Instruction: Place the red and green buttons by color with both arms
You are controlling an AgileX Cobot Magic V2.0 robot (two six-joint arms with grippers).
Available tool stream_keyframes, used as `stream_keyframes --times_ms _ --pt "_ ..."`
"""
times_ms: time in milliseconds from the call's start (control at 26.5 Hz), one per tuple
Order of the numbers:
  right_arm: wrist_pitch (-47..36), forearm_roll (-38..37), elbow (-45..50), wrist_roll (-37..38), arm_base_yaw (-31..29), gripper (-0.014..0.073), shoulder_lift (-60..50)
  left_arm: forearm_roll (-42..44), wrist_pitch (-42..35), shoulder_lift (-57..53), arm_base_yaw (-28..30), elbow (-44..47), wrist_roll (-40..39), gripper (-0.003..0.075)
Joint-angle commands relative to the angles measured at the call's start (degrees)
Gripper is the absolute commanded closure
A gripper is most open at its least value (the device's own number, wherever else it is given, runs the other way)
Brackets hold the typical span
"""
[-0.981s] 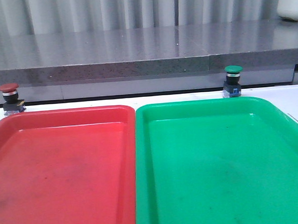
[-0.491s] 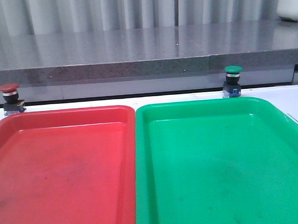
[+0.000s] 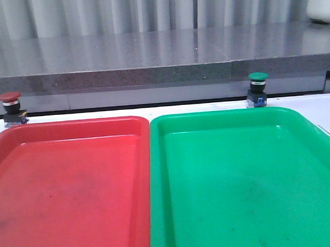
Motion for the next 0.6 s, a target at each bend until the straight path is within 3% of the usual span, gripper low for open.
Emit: stream_keyframes --times_ms 0,226,340,453,566 --pt "-3.7 -0.2 -1.9 -0.2 -0.2 0.0701 2.3 -0.4 -3.9 1.1 -0.5 -0.9 -0.7 0.0740" --pt "-2.2 -0.2 -1.9 -2.2 -0.2 0.0683 4.5 -0.4 -3.4 1.1 -0.5 0.8 -0.7 0.0739" --pt "-1.3 -0.2 -1.9 -4.0 -0.2 0.0560 4.9 -0.4 -3.4 1.1 -0.5 1.4 0.0 0.0714" --pt "-0.7 -0.2 -1.9 -4.2 -0.2 0.0337 4.9 -0.4 -3.4 1.1 -0.5 1.6 1.1 0.0563" --pt "-0.7 -0.2 -1.9 -4.2 -0.2 0.0123 4.9 -0.6 -4.5 1.3 -0.8 1.6 1.2 0.0318"
